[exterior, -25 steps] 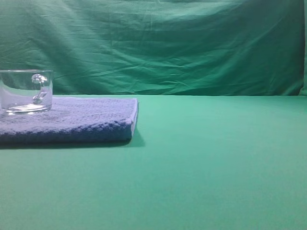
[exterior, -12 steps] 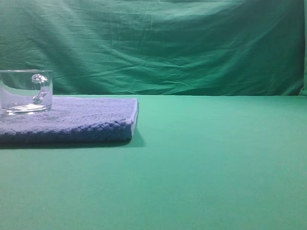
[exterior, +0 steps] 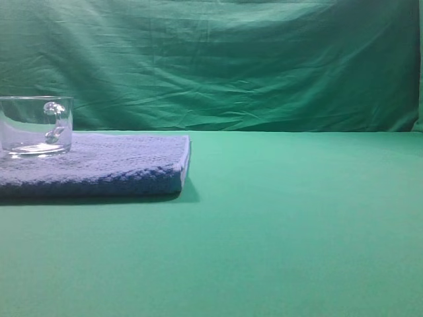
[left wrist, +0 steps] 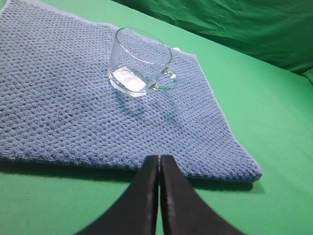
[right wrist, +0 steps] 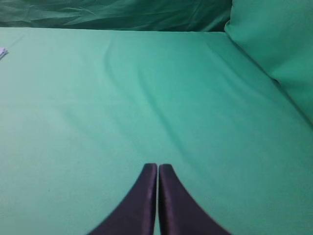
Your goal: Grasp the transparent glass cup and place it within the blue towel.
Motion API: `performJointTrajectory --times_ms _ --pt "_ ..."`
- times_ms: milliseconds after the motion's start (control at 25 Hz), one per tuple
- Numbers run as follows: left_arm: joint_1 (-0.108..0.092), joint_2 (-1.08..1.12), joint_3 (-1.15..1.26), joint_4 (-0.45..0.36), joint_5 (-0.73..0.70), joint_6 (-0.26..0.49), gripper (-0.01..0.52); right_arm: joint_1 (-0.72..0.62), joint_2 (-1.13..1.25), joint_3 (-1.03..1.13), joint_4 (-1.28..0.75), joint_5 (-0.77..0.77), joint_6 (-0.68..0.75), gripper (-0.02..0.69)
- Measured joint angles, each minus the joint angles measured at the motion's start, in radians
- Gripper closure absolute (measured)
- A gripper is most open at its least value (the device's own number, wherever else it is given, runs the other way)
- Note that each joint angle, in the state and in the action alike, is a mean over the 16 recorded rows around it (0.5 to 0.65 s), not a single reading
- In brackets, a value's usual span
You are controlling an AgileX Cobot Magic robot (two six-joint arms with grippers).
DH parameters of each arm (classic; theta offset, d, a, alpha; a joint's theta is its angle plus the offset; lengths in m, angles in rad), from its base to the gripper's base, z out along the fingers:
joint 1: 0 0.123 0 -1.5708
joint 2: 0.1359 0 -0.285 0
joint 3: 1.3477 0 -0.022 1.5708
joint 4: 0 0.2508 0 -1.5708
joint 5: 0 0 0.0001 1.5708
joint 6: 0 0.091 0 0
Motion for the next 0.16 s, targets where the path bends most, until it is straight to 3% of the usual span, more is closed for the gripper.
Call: performJointTrajectory --times_ms 160 --pt "0.000 0.000 0.000 0.000 0.000 0.000 0.514 0.000 0.000 0.000 0.000 0.000 0.000 0.665"
